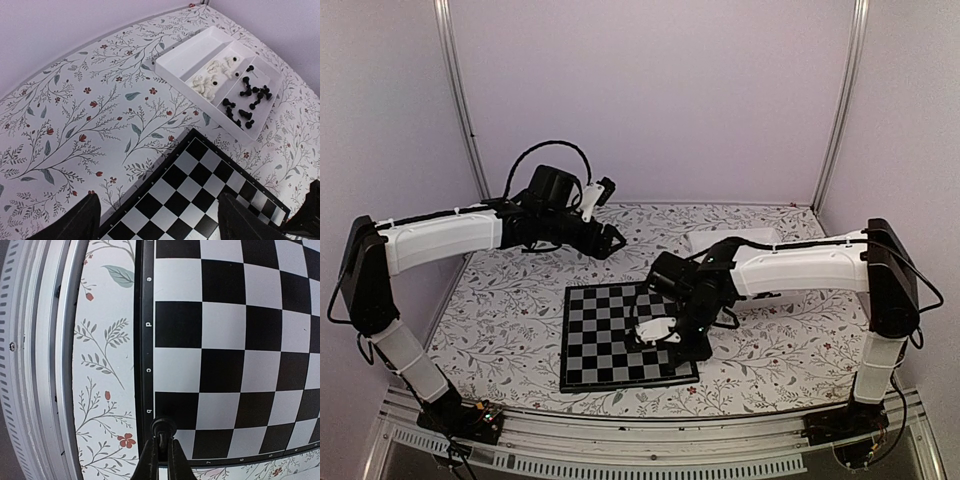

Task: Set up the chess pieces on the board
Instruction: Place the chess piece on the chessboard.

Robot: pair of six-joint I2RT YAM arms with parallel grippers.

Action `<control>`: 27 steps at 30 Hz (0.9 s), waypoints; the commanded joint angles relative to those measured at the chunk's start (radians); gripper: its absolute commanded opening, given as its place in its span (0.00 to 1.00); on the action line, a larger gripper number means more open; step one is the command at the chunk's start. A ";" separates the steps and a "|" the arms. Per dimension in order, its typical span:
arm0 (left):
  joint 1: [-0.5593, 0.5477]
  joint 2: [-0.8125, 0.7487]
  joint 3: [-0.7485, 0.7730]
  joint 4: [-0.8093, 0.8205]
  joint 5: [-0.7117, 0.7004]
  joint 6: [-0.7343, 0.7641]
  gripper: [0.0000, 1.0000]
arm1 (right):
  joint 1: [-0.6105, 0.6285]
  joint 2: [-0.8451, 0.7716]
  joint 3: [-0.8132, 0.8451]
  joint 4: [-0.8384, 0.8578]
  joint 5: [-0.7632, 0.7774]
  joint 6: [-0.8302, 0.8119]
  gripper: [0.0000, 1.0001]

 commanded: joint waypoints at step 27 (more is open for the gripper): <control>0.013 -0.032 0.022 -0.009 -0.002 0.009 0.82 | 0.017 0.090 0.067 -0.007 0.009 0.011 0.08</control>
